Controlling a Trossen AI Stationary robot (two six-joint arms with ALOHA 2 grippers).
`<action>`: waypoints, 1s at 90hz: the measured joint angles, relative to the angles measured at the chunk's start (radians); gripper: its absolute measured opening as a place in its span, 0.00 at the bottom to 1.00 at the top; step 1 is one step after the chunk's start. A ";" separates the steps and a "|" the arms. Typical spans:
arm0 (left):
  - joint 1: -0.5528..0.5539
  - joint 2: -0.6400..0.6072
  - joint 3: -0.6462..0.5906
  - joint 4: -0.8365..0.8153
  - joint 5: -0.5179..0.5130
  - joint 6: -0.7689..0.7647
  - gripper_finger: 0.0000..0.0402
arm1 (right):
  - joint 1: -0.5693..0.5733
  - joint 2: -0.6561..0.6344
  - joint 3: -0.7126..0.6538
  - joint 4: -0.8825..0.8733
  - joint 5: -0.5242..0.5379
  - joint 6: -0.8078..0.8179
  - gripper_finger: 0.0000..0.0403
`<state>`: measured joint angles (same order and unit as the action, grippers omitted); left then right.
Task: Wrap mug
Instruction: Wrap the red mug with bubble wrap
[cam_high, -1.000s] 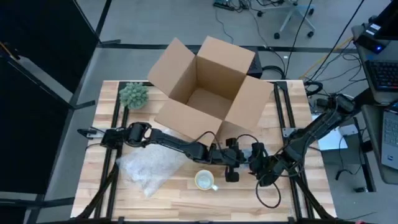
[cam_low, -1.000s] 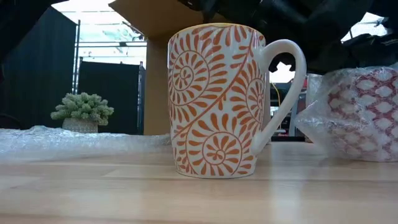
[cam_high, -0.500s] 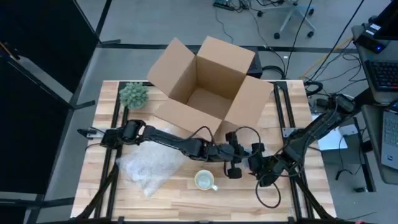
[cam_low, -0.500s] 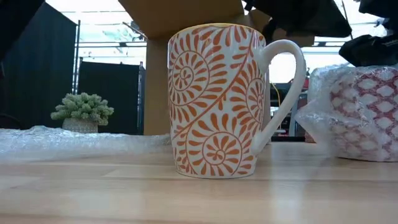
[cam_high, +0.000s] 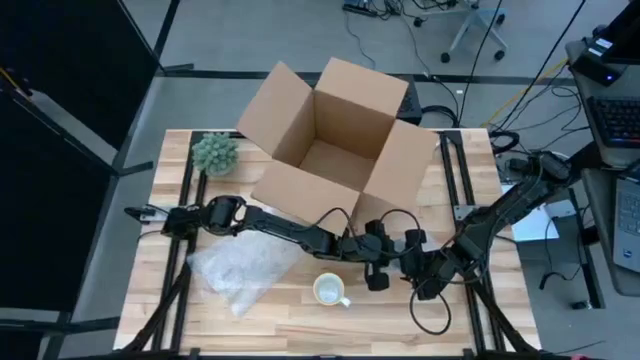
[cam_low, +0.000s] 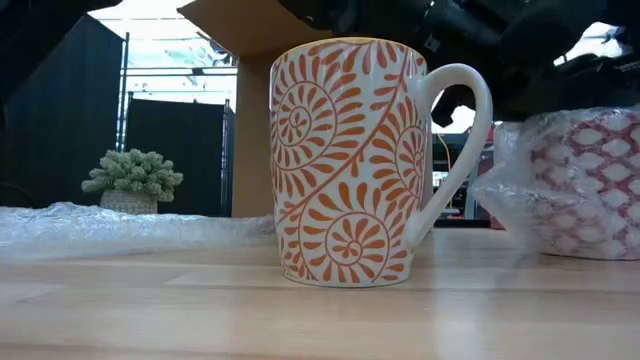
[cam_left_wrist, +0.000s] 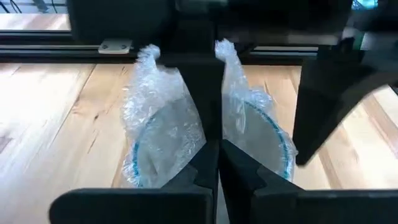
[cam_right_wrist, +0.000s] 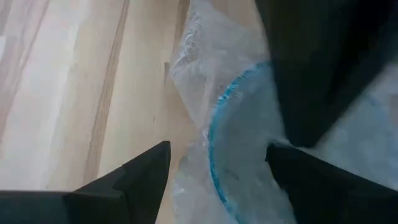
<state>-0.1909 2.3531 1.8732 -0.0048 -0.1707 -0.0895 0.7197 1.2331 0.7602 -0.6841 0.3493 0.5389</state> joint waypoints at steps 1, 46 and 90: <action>0.000 0.000 0.000 0.000 0.000 0.000 0.00 | 0.000 0.000 0.008 -0.009 0.000 0.000 0.64; 0.001 0.000 0.000 -0.003 0.003 0.011 0.00 | 0.000 -0.005 0.291 -0.454 0.049 -0.042 0.64; 0.001 0.001 0.000 -0.004 0.002 0.019 0.00 | -0.014 -0.283 0.072 -0.561 0.206 0.305 0.64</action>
<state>-0.1898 2.3543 1.8732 -0.0086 -0.1684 -0.0708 0.7053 0.9506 0.8318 -1.2447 0.5549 0.8442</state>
